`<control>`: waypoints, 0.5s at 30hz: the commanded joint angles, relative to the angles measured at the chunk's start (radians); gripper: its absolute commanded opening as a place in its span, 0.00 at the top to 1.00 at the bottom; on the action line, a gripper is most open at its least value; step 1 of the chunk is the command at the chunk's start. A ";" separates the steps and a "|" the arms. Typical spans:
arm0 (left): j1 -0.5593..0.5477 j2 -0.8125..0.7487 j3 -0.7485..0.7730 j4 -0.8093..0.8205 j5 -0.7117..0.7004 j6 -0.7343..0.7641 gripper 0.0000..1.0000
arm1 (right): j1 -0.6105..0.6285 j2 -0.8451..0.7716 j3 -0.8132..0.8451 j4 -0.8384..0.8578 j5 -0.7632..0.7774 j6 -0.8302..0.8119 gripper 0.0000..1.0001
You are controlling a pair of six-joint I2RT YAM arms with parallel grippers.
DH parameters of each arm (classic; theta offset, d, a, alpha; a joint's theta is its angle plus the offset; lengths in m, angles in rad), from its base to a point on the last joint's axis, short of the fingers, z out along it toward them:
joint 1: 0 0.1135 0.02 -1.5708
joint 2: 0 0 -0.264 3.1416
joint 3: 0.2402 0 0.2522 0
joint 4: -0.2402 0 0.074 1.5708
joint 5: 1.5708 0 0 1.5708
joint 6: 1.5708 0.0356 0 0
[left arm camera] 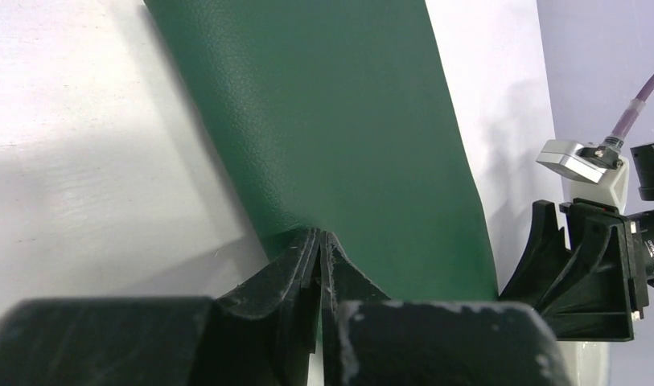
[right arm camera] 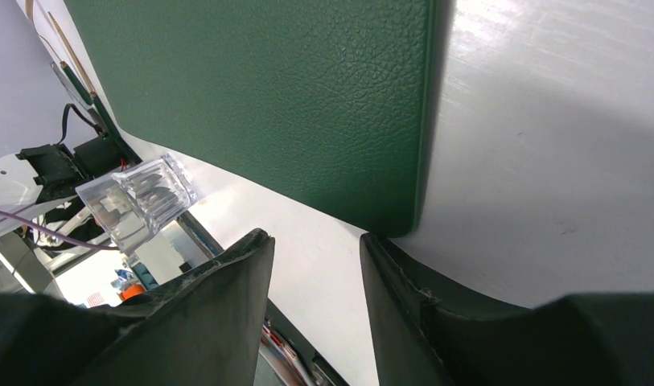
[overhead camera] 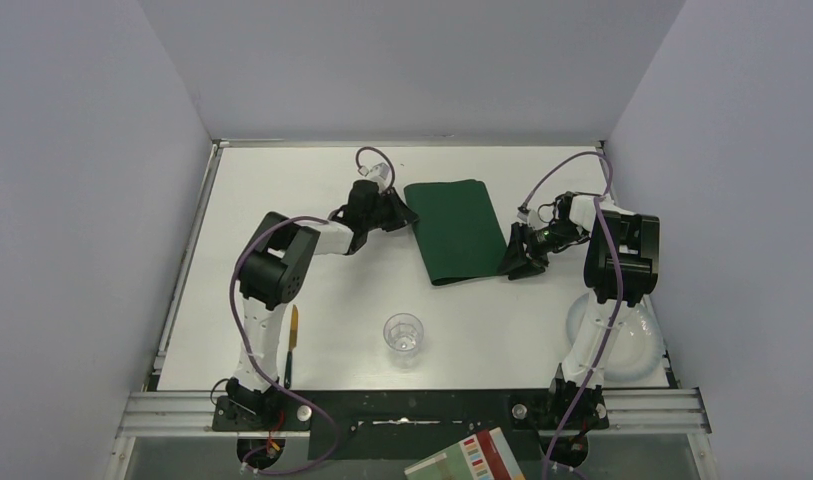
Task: Set the dinner table for one person
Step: Adjust the napkin at the center of the board.
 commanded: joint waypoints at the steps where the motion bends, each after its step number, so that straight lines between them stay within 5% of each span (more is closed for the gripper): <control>1: -0.010 0.008 0.023 -0.032 0.000 0.019 0.99 | 0.002 0.084 -0.045 0.265 0.258 -0.088 0.52; 15: 0.000 -0.034 -0.137 0.003 -0.043 0.090 1.00 | -0.023 0.043 -0.076 0.291 0.358 -0.094 0.51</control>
